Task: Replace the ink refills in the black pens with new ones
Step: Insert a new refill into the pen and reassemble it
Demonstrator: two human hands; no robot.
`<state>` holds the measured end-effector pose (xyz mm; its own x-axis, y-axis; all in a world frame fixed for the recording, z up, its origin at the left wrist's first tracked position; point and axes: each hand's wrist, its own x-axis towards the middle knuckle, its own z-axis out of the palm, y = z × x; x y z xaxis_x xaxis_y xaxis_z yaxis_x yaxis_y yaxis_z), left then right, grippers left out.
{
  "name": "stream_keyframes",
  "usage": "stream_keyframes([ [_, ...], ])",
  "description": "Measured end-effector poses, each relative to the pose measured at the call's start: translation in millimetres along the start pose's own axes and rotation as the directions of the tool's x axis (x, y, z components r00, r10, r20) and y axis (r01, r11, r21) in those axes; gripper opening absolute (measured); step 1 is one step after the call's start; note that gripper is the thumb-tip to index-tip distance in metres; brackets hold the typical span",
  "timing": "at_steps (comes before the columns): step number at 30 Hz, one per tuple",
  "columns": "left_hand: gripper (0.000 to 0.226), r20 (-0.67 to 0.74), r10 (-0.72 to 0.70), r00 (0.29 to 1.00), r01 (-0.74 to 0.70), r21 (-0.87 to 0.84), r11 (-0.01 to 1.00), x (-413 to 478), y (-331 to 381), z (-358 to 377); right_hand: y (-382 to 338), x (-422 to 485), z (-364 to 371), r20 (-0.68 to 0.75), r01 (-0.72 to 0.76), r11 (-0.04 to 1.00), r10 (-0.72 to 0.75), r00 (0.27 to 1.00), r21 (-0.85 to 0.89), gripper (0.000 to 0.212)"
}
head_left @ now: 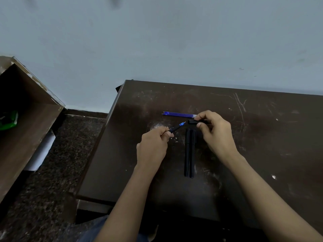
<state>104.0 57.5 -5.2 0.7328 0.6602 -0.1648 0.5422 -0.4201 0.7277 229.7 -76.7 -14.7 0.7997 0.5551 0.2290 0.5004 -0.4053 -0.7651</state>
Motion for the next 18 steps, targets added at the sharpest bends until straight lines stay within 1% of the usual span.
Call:
stream_keyframes([
  [5, 0.022, 0.063, -0.002, 0.998, 0.000, 0.029, 1.000, 2, 0, 2, 0, 0, 1, 0.027, 0.050, 0.999, -0.050, 0.998, -0.005, 0.022],
  [7, 0.021, 0.101, 0.028, 0.995, -0.033, 0.046, 0.998, 2, 1, 4, -2, -1, 2, 0.073, 0.099, 0.995, -0.099, 0.992, 0.005, 0.023],
  [9, 0.021, 0.141, 0.073, 0.987, -0.085, 0.082, 0.993, 1, 1, 6, -5, -3, 3, 0.154, 0.138, 0.990, -0.135, 0.979, -0.006, 0.023],
  [11, 0.021, 0.151, 0.103, 0.983, -0.120, 0.108, 0.987, 0, 1, 9, -7, -5, 3, 0.212, 0.128, 0.992, -0.122, 0.970, -0.016, 0.022],
  [15, 0.020, 0.102, 0.139, 0.985, -0.151, 0.123, 0.981, -2, 1, 10, -8, -7, 4, 0.226, 0.076, 0.997, -0.074, 0.971, 0.001, 0.020],
  [18, 0.020, 0.107, 0.131, 0.986, -0.146, 0.148, 0.978, -4, 2, 11, -9, -8, 6, 0.261, 0.073, 0.997, -0.063, 0.963, -0.028, 0.020],
])
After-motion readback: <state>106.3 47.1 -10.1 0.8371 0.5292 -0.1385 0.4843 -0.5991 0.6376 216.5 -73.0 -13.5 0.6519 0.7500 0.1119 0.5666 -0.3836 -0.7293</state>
